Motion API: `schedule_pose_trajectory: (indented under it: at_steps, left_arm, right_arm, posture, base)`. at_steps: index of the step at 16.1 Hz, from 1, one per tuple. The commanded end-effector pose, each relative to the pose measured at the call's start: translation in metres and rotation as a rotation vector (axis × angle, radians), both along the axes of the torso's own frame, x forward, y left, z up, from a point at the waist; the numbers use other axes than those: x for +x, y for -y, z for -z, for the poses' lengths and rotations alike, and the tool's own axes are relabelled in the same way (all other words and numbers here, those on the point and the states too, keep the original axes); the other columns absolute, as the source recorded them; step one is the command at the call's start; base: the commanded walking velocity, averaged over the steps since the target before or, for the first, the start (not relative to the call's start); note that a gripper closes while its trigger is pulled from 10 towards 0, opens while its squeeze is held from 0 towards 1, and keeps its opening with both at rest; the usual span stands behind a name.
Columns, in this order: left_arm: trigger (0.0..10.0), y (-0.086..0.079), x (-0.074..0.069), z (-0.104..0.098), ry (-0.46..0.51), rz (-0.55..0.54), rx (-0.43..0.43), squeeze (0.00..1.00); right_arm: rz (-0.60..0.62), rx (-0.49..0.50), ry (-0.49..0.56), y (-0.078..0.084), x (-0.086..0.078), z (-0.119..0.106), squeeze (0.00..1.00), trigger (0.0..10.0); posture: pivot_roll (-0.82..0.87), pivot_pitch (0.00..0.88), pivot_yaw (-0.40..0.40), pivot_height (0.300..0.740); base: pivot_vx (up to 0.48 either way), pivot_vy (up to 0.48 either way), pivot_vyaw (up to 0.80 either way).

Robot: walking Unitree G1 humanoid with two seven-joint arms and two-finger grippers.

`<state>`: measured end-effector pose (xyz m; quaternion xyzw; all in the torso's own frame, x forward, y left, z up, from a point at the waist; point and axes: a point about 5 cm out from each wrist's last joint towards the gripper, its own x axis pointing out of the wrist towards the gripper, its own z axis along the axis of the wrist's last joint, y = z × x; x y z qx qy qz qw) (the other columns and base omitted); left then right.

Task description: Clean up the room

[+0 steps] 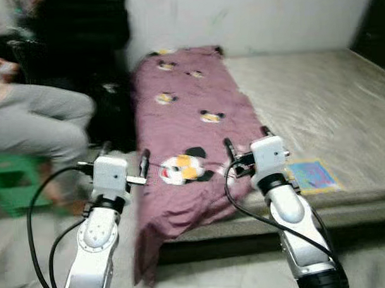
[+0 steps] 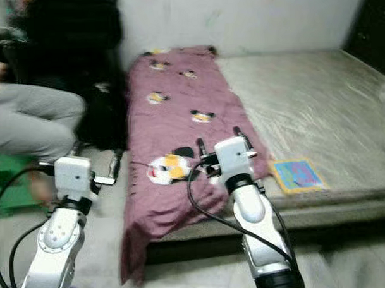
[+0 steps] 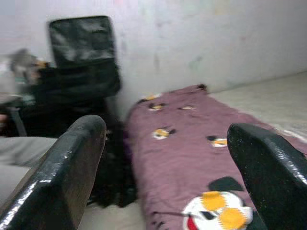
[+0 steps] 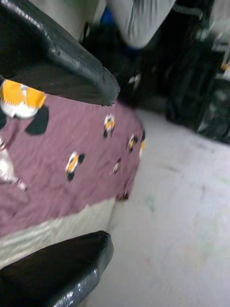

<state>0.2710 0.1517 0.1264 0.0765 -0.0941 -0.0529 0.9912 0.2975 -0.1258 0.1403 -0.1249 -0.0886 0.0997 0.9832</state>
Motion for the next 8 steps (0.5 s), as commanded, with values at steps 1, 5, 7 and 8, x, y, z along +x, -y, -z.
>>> schedule_pose_trajectory:
  at_steps: [1, 5, 7, 8]
  left_arm:
    - [10.0, 0.0058, -0.0001, -0.0029, 0.009, 0.027, -0.014, 0.00]
    - [10.0, 0.0096, -0.0026, -0.0033, 0.001, 0.099, -0.045, 0.00]
    - [10.0, 0.0104, -0.0031, -0.0024, -0.002, 0.105, -0.049, 0.00]
    - [10.0, 0.0130, -0.0046, -0.0022, 0.000, 0.126, -0.056, 0.00]
  right_arm:
    - [0.021, -0.001, 0.005, 0.0069, 0.0000, -0.0005, 0.00, 10.0]
    - [0.021, 0.017, 0.004, 0.0067, 0.0002, -0.0005, 0.00, 10.0]
    - [0.020, 0.016, 0.004, 0.0069, 0.0002, -0.0005, 0.00, 10.0]
    - [0.020, 0.015, 0.004, 0.0069, 0.0000, -0.0001, 0.00, 10.0]
  posture:
    - [-0.09, 0.000, -0.005, 0.740]
    - [-0.09, 0.000, -0.005, 0.740]
    - [-0.09, 0.000, -0.005, 0.740]
    - [-0.09, 0.000, -0.004, 0.740]
  base:
    - [0.000, 0.000, 0.65]
    - [0.000, 0.000, 0.14]
    - [0.000, 0.000, 0.00]
    - [0.000, 0.000, 0.00]
